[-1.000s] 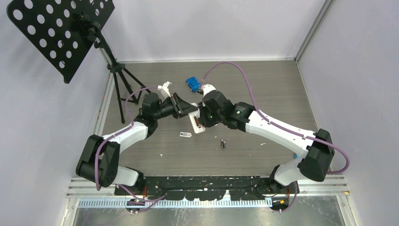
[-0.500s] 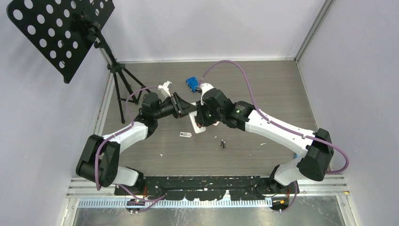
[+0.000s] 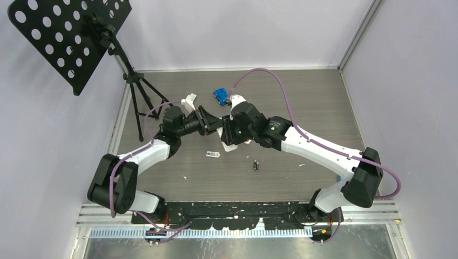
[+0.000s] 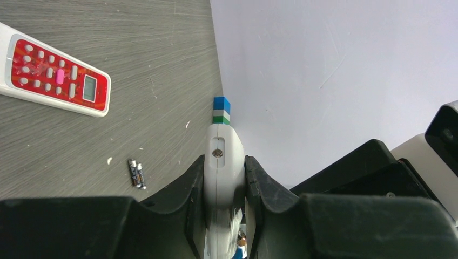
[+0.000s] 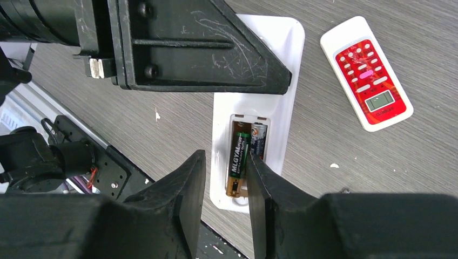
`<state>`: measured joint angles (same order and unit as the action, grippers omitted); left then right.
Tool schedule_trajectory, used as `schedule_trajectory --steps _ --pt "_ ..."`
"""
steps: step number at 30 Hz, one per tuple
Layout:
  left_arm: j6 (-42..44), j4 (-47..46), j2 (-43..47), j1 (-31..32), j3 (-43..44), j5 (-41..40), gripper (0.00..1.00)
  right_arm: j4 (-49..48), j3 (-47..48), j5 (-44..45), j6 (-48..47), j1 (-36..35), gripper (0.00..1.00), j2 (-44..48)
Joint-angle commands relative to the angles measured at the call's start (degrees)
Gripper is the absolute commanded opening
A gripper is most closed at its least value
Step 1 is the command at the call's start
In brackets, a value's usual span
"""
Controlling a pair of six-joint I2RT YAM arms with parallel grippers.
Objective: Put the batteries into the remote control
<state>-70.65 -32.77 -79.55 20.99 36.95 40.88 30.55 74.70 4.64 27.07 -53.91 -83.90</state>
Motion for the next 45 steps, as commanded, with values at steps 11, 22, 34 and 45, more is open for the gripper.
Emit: schedule_trajectory --steps 11,22,34,45 --pt "-16.1 -9.4 1.5 0.4 -1.2 -2.5 0.0 -1.8 1.9 4.9 8.0 1.2 0.51 7.3" --pt "-34.2 -17.2 6.1 0.6 -4.1 -15.7 0.0 -18.2 -13.0 5.9 21.2 8.0 0.7 26.0" --pt "-36.6 -20.1 7.0 0.9 -0.6 -16.7 0.0 -26.4 -15.9 -4.9 30.9 8.6 0.7 23.3" --pt "-35.5 -23.8 5.1 1.7 0.2 -15.7 0.0 -31.9 -16.7 -6.6 35.0 8.6 0.6 19.2"
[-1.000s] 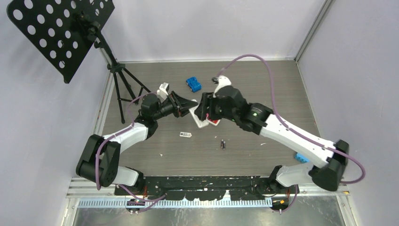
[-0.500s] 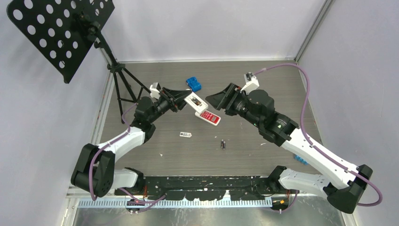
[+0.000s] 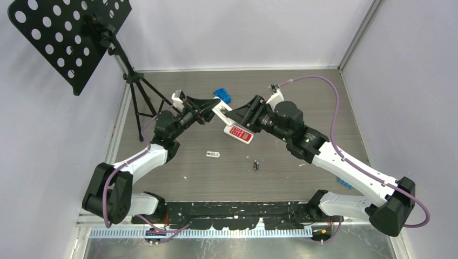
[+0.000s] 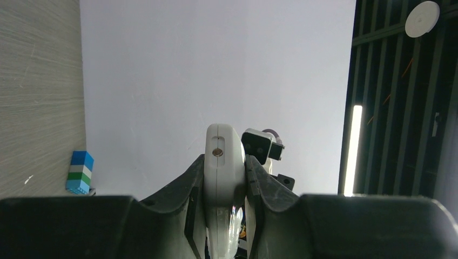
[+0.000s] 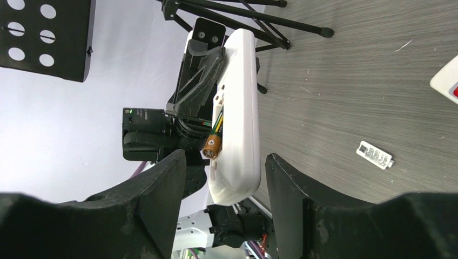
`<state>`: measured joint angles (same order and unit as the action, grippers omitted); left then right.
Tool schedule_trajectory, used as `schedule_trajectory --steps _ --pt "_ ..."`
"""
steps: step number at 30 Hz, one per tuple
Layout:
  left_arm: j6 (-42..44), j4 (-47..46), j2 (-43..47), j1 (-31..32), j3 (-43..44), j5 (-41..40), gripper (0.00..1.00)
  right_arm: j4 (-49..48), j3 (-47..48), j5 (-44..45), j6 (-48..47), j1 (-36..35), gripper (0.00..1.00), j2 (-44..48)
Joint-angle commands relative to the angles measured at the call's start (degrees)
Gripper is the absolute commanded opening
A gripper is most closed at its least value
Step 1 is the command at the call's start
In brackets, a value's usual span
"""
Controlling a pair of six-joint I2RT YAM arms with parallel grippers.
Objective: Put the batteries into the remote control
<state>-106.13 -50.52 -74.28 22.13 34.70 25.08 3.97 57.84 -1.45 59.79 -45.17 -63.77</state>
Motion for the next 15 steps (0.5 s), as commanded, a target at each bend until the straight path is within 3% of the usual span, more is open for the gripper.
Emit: schedule_trajectory --steps 1,15 --pt "0.2 -6.2 -0.1 0.5 2.3 0.1 0.0 -5.6 0.1 -0.4 2.5 -0.1 0.59 -1.2" --pt "1.0 -7.0 -0.5 0.9 1.7 -0.2 0.0 -8.1 -2.7 1.2 4.3 0.6 0.61 0.0"
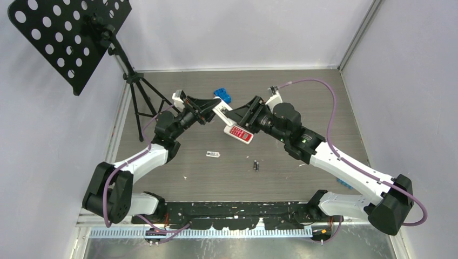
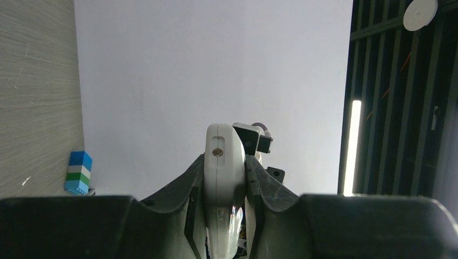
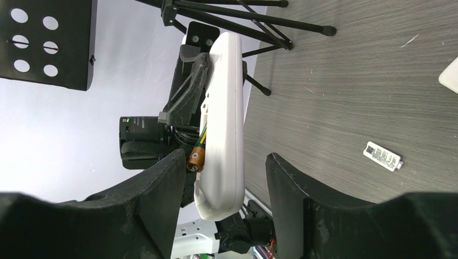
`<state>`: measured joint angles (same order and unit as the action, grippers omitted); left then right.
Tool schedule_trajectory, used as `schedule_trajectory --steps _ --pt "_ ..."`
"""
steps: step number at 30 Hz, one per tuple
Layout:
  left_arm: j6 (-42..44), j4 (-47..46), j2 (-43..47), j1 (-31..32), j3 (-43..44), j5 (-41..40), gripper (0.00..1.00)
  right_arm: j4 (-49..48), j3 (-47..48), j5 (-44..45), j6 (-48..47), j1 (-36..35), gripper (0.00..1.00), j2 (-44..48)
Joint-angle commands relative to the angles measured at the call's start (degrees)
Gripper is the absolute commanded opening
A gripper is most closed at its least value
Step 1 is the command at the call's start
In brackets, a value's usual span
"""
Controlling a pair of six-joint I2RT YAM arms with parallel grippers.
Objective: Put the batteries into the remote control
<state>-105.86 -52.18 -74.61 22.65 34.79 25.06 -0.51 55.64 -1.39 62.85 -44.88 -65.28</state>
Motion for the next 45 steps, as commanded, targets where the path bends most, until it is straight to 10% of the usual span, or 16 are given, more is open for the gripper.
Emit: schedule_trajectory --steps 1,23,45 --pt "0.7 -5.6 -0.2 0.4 1.6 -0.4 0.0 -3.9 -0.7 1.1 1.3 0.3 0.61 1.5" --pt "0.8 -6.3 -0.8 0.8 1.3 -0.6 0.0 -11.2 -4.7 3.0 3.5 0.3 0.67 3.3" --pt "-0.3 -7.4 -0.8 1.2 2.0 -0.1 0.0 -11.7 -4.4 -0.7 2.7 0.3 0.45 -1.1"
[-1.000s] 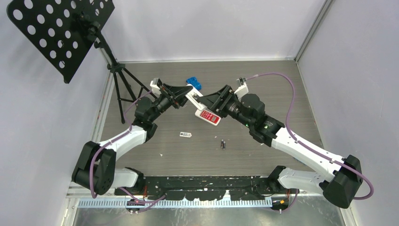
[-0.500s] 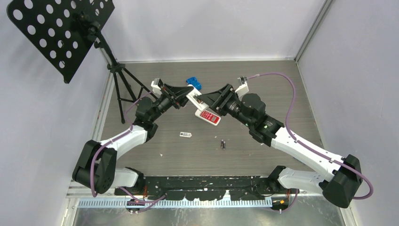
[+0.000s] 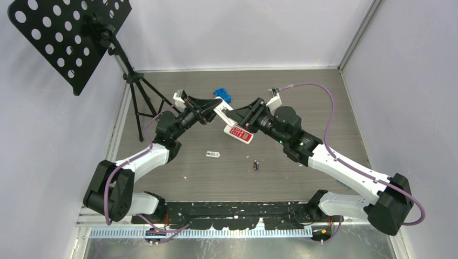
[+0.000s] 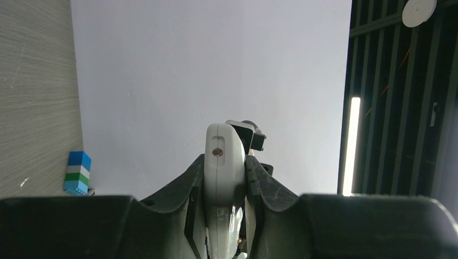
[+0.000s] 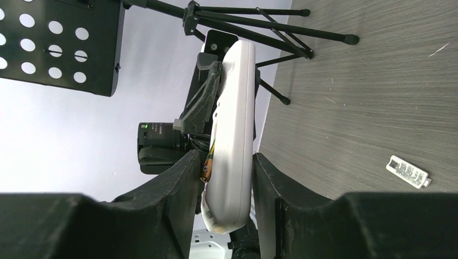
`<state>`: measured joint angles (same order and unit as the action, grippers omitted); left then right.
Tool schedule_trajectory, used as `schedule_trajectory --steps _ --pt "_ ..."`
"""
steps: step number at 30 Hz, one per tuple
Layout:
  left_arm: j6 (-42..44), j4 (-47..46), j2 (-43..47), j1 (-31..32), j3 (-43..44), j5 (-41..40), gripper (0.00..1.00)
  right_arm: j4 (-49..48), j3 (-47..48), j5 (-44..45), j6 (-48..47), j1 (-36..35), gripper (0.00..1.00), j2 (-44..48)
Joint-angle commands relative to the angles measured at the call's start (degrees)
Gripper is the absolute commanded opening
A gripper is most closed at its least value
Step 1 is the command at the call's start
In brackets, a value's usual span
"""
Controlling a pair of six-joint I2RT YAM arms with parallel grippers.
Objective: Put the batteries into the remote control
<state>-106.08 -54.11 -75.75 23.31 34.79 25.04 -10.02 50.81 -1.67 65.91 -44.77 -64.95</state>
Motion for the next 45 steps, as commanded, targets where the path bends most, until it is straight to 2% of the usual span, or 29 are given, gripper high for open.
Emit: schedule_trajectory --steps 1,7,15,16,17,19,20,21,26,30,33,35,38,39,41,45 --pt "-0.1 -5.5 0.3 0.5 2.1 0.1 0.0 -2.2 0.5 -0.4 -0.4 0.2 0.44 -1.9" --pt "0.3 -5.6 0.3 0.8 2.5 1.0 0.0 -2.1 1.1 -0.4 -0.6 0.2 0.4 -4.3" --pt "8.3 -5.8 -1.0 0.4 2.8 4.6 0.0 2.6 1.3 1.1 -5.6 0.3 0.25 -2.5" --pt "9.9 -6.3 -1.7 0.1 2.7 6.0 0.0 3.0 1.4 0.4 -7.5 0.3 0.28 -2.0" --pt "11.7 -7.0 -2.5 -0.3 2.9 7.8 0.0 3.4 1.7 -0.7 -9.0 0.6 0.36 -1.7" --pt "15.1 -8.3 -4.5 -1.2 3.3 11.9 0.0 4.2 2.2 -3.7 -11.7 0.9 0.6 -1.0" --pt "16.3 -9.4 -5.5 -1.7 3.3 14.2 0.0 4.1 2.1 -4.5 -12.7 1.0 0.7 -0.5" --pt "17.0 -10.4 -6.3 -2.1 3.1 15.6 0.0 3.3 1.6 -5.7 -13.3 1.2 0.74 0.1" --pt "20.0 -16.4 -7.1 -4.8 -0.9 18.4 0.0 -1.8 -1.8 -9.7 -14.7 1.7 0.77 3.2" --pt "24.3 -14.8 -4.2 -5.9 -3.4 19.4 0.0 2.7 -0.9 -8.5 -17.2 1.7 0.75 3.5" --pt "29.8 -7.1 -0.3 -6.4 -4.4 19.4 0.0 10.3 1.0 -2.3 -18.2 1.7 0.72 2.3" --pt "35.4 3.6 3.7 -6.7 -4.5 17.8 0.0 16.4 1.9 5.2 -17.7 1.8 0.71 0.4" --pt "47.1 28.5 10.2 -7.2 -2.1 8.4 0.0 18.9 2.4 10.1 -18.7 1.9 0.71 -4.5" --pt "49.9 36.8 12.0 -7.3 -0.9 4.0 0.0 19.0 2.8 10.0 -19.5 1.8 0.71 -6.9" --pt "53.2 47.4 14.1 -7.9 1.2 -2.3 0.0 19.2 4.5 7.4 -21.8 1.4 0.69 -12.2" --pt "55.0 55.3 15.8 -10.9 2.3 -6.0 0.0 21.8 10.9 9.2 -30.9 -4.1 0.64 -22.9"
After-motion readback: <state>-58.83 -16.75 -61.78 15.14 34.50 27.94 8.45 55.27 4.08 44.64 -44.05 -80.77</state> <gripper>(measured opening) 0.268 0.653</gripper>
